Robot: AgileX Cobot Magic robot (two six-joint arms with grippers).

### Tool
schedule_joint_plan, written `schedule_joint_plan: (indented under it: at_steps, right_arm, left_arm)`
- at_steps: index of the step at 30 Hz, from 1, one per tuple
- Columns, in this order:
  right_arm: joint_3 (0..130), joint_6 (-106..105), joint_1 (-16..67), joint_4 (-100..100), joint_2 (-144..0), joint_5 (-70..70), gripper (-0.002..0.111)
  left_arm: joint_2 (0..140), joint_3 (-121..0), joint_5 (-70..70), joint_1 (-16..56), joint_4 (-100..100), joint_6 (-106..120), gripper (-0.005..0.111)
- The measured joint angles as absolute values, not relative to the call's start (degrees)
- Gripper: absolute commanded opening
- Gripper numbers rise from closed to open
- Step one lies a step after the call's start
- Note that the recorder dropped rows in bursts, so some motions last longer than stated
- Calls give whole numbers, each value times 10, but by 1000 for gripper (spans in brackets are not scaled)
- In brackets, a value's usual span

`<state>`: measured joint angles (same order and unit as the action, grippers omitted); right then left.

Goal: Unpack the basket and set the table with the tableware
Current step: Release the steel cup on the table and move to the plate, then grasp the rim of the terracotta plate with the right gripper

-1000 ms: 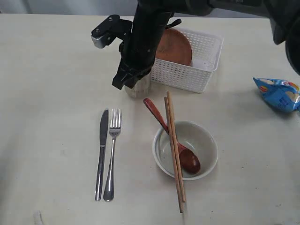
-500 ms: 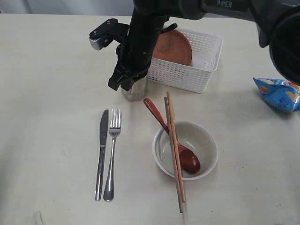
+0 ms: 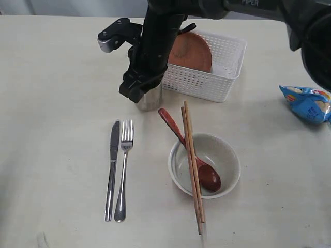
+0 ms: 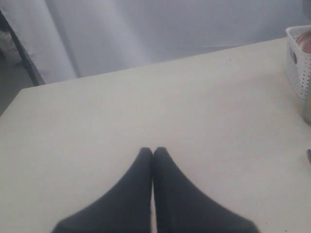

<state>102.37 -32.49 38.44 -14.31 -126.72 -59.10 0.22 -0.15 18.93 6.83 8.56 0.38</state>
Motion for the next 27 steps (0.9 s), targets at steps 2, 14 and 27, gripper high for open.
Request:
schedule_joint_plan:
  at_steps: [2, 14, 27]
  right_arm:
    - [1032, -321, 384, -141, -1253, -603, 49]
    - [1091, -213, 252, -152, -1179, -648, 49]
    - [1091, -309, 116, -288, -1268, -646, 49]
  left_arm:
    - [2, -1, 189, 68, 86, 4, 0]
    - [2, -1, 189, 68, 86, 4, 0]
    - [2, -1, 189, 68, 86, 4, 0]
